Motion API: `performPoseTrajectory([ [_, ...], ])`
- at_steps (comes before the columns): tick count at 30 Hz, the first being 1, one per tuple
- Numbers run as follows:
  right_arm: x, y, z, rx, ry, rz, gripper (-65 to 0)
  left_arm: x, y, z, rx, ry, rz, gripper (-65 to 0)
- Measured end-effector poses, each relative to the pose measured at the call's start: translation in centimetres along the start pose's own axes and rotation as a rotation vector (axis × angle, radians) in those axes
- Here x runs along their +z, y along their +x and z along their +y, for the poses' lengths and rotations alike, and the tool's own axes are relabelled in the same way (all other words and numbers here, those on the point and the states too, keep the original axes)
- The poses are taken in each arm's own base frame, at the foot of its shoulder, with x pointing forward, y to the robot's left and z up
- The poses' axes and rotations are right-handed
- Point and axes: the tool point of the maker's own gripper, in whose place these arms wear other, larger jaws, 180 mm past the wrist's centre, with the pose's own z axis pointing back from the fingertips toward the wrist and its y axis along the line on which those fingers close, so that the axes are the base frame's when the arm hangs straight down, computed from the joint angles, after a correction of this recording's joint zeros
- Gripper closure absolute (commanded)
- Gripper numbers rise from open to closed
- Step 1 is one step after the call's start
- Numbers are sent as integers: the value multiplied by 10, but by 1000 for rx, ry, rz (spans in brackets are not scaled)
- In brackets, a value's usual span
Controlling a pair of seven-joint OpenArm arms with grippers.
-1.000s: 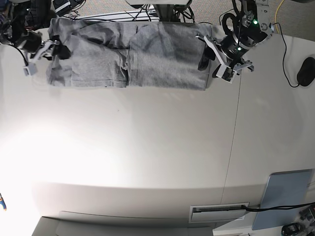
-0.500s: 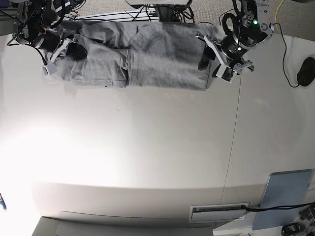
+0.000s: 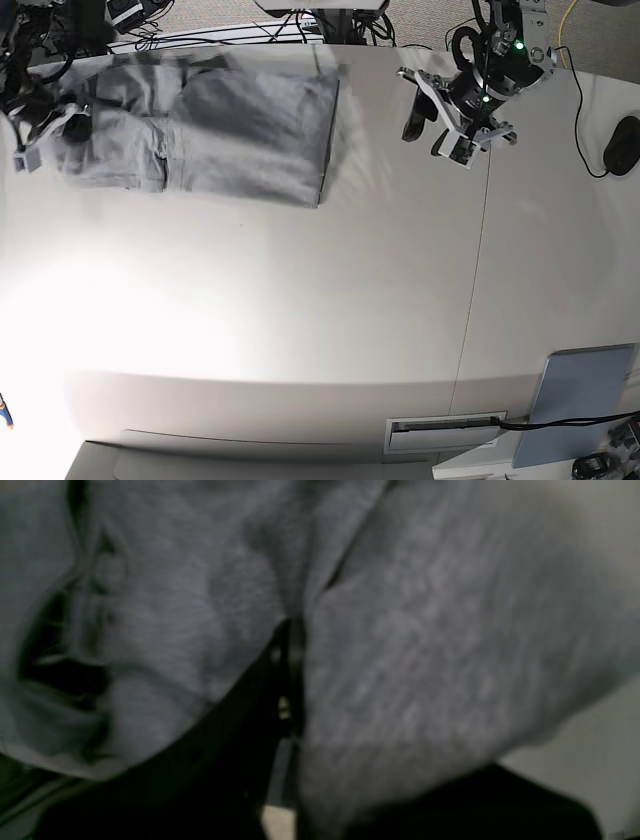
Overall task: Fold the T-shirt properly
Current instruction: 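Lift and flip the folded bundle with the right gripper onto itself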
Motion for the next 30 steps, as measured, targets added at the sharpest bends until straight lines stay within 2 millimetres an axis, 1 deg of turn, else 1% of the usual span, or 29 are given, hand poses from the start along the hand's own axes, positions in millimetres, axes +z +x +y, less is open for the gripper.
performPoseTrajectory([
  [3,12,24,26,46,14,-45,0,0,0,0,0,0,-1,-270],
  [6,24,42,56,114,15,-91,0,0,0,0,0,0,-1,-270],
  [9,34,59,94,219,15,-164,0,0,0,0,0,-1,-2,-270],
  [11,38,71,124,286,25,-227,0,-1,0,-2,18,-16,-7,-270],
  [14,38,78,167,362,41,-291,0,-5,-5,-9,46,-57,-5,-270],
  [15,33,76,180,363,57,-297,0,-6,-7,-11,39,-71,-1,-270],
  [19,10,55,223,392,124,-239,0,-9,-14,-15,68,-106,5,-270],
  [22,1,47,253,422,163,-238,0,-11,-19,-15,80,-109,15,-270],
  [25,-11,38,272,457,178,-224,0,-11,-19,-15,80,-109,13,-270],
  [30,-42,4,290,517,209,-129,0,-11,-19,-15,80,-109,14,-270],
])
